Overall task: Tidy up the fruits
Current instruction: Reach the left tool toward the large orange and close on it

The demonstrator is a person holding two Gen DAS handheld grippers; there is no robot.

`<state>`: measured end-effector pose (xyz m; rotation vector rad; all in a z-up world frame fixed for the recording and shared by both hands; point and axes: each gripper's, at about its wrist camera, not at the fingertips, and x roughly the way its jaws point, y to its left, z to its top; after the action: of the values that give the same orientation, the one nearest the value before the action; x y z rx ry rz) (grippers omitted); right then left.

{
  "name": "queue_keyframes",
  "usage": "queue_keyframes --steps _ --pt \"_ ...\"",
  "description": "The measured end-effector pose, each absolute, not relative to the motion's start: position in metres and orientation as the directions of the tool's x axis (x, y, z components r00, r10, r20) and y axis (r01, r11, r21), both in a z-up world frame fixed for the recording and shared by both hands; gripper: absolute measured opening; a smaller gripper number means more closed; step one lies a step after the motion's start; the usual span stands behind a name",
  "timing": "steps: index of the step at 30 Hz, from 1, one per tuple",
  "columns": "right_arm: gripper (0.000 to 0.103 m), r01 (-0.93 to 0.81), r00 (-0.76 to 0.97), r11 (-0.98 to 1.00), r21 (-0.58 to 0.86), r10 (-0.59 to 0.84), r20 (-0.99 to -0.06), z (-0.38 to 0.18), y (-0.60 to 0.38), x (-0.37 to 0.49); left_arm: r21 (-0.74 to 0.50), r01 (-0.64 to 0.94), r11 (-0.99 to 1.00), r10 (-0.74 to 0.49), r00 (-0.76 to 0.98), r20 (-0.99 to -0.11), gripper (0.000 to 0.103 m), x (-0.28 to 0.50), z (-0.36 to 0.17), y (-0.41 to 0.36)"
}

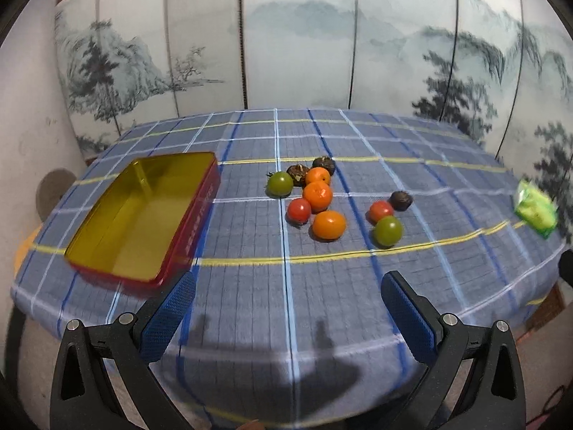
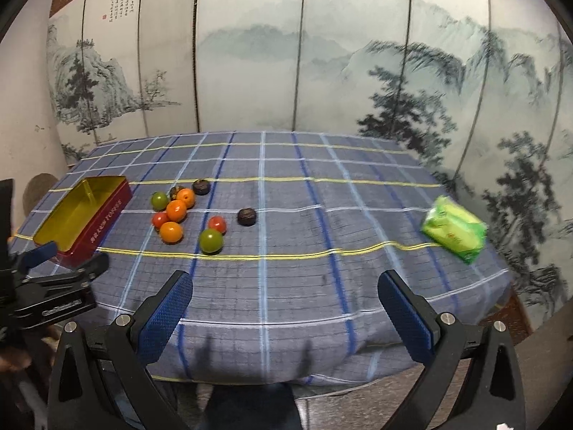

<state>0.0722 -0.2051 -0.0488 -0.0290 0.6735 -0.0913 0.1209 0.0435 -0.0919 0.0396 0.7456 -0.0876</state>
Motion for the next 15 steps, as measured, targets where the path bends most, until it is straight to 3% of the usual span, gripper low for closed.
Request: queue_keyframes --steps 8,15 --pt "0.103 0.005 0.714 1.000 0.020 0.011 -0.700 -0.095 -0.210 0.117 0.033 0.123 0.992 -0.065 0.712 -0.699 0.103 0.176 -0.127 0.022" --pt "0.103 -0.011 0.659 0.996 0.090 0.075 -0.749 -0.125 -0.223 0.145 -0.153 0.116 0.981 -0.192 0.640 -0.744 0.103 0.220 -0.149 0.021"
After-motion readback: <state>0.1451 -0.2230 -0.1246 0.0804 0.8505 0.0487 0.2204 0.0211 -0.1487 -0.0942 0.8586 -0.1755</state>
